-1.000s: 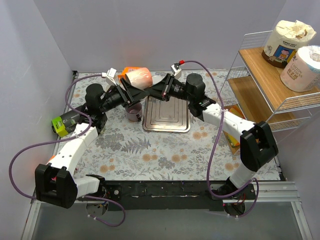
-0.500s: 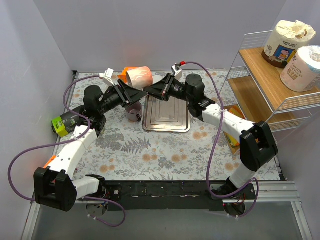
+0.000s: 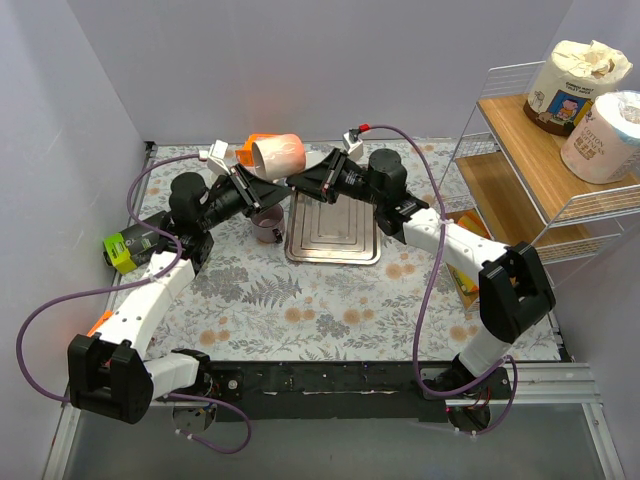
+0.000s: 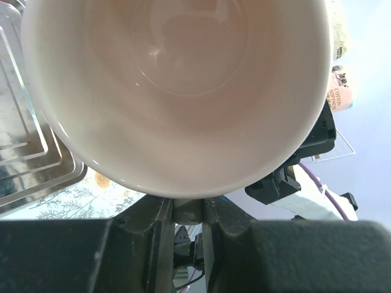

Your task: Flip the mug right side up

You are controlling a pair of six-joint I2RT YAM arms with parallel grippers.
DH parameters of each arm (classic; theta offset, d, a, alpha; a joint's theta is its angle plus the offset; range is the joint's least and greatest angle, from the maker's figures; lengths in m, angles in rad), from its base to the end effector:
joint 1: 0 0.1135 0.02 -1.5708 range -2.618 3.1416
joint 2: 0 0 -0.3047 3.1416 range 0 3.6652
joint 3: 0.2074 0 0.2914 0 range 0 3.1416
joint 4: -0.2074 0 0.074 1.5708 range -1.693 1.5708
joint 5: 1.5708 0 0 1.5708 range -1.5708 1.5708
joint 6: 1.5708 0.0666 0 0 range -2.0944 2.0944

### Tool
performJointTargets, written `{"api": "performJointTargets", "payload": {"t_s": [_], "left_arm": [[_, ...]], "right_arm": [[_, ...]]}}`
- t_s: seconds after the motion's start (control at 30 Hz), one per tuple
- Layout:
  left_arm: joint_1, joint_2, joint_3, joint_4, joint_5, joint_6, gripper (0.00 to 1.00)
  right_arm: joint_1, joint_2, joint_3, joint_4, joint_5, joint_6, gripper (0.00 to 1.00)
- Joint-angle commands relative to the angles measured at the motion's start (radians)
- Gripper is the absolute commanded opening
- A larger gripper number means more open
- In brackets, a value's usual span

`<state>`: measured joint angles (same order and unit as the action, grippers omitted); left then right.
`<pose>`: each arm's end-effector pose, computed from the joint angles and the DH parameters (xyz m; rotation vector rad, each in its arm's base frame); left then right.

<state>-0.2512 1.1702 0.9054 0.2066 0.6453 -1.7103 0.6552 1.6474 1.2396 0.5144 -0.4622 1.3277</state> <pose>0.2991 -0.1181 0.3700 -0.8453 1.8728 -1.9006 0.3480 0.3049 0.3735 0.1453 1.8083 1.8603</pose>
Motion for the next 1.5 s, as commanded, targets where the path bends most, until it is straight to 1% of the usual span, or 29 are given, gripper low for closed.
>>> {"api": "performJointTargets", "payload": {"t_s": [0.0, 0.03, 0.07, 0.1, 0.13, 0.17, 0.2, 0.23, 0.27, 0.3, 0.37, 0.43, 0.47, 0.53, 0.57, 0.6, 0.63, 0.73, 0.77, 0.8, 0.87, 1.0, 1.07, 1.13, 1.23, 1.37, 1.47], "left_arm": [[-0.003, -0.040, 0.058, -0.064, -0.090, 0.063, 0.00], [-0.003, -0.041, 0.067, -0.082, -0.104, 0.077, 0.00], [-0.005, -0.043, 0.076, -0.098, -0.124, 0.083, 0.00], [-0.003, -0.043, 0.085, -0.128, -0.136, 0.086, 0.00], [-0.005, -0.043, 0.104, -0.147, -0.147, 0.095, 0.00], [-0.003, -0.040, 0.115, -0.162, -0.163, 0.097, 0.00], [-0.005, -0.040, 0.124, -0.191, -0.173, 0.098, 0.00], [-0.005, -0.035, 0.142, -0.200, -0.180, 0.101, 0.00], [-0.003, -0.034, 0.148, -0.219, -0.187, 0.103, 0.00], [-0.005, -0.032, 0.156, -0.255, -0.205, 0.106, 0.00], [-0.005, -0.033, 0.176, -0.285, -0.228, 0.119, 0.00], [-0.005, -0.035, 0.193, -0.341, -0.278, 0.135, 0.00], [-0.005, -0.038, 0.213, -0.366, -0.298, 0.146, 0.00], [-0.005, -0.037, 0.233, -0.458, -0.379, 0.184, 0.00], [-0.005, -0.034, 0.246, -0.498, -0.416, 0.199, 0.00], [-0.005, -0.030, 0.266, -0.582, -0.452, 0.230, 0.00], [-0.005, -0.029, 0.273, -0.620, -0.522, 0.248, 0.00], [-0.005, -0.007, 0.288, -0.789, -0.630, 0.305, 0.00], [-0.005, 0.006, 0.293, -0.835, -0.720, 0.310, 0.00], [-0.005, 0.032, 0.297, -0.925, -0.758, 0.314, 0.00], [-0.005, 0.057, 0.297, -0.981, -0.841, 0.342, 0.00], [-0.005, 0.057, 0.241, -0.980, -0.889, 0.370, 0.00], [-0.005, 0.085, 0.231, -0.983, -0.900, 0.373, 0.00], [-0.005, 0.121, 0.222, -0.980, -0.898, 0.374, 0.00], [-0.005, 0.154, 0.185, -0.920, -0.866, 0.397, 0.00], [-0.003, 0.242, 0.188, -0.880, -0.849, 0.429, 0.00], [-0.003, 0.284, 0.199, -0.892, -0.861, 0.449, 0.00]], "right_arm": [[0.029, -0.006, 0.035, 0.110, -0.064, -0.038, 0.01], [0.026, -0.003, 0.031, 0.137, -0.084, -0.032, 0.04], [0.027, 0.000, 0.026, 0.150, -0.090, -0.028, 0.09], [0.026, 0.006, 0.024, 0.160, -0.098, -0.028, 0.12], [0.027, 0.008, 0.026, 0.157, -0.105, -0.028, 0.15], [0.027, 0.009, 0.026, 0.153, -0.105, -0.031, 0.21], [0.027, 0.011, 0.026, 0.148, -0.105, -0.035, 0.23], [0.026, 0.011, 0.027, 0.121, -0.107, -0.048, 0.27], [0.026, 0.011, 0.031, 0.104, -0.108, -0.057, 0.33], [0.023, 0.014, 0.040, 0.086, -0.115, -0.068, 0.37], [0.018, 0.017, 0.058, -0.023, -0.115, -0.125, 0.49], [0.009, 0.014, 0.070, -0.104, -0.102, -0.178, 0.52], [0.009, 0.014, 0.072, -0.131, -0.096, -0.192, 0.56], [0.001, 0.003, 0.077, -0.206, -0.063, -0.241, 0.61], [0.000, -0.001, 0.083, -0.239, -0.049, -0.255, 0.62], [-0.005, -0.004, 0.090, -0.276, -0.032, -0.274, 0.62], [-0.014, -0.003, 0.110, -0.357, -0.003, -0.304, 0.62], [-0.037, 0.008, 0.132, -0.462, 0.016, -0.338, 0.62], [-0.043, 0.009, 0.132, -0.473, 0.016, -0.340, 0.61], [-0.046, 0.009, 0.129, -0.479, 0.016, -0.340, 0.61], [-0.057, 0.006, 0.113, -0.482, 0.014, -0.340, 0.60], [-0.065, 0.012, 0.103, -0.479, 0.013, -0.334, 0.59], [-0.069, 0.014, 0.104, -0.479, 0.004, -0.331, 0.58], [-0.074, 0.018, 0.104, -0.482, 0.002, -0.331, 0.58], [-0.080, 0.017, 0.098, -0.485, 0.002, -0.334, 0.58], [-0.081, 0.014, 0.096, -0.496, 0.008, -0.357, 0.62], [-0.083, 0.011, 0.093, -0.511, 0.013, -0.366, 0.64]]}}
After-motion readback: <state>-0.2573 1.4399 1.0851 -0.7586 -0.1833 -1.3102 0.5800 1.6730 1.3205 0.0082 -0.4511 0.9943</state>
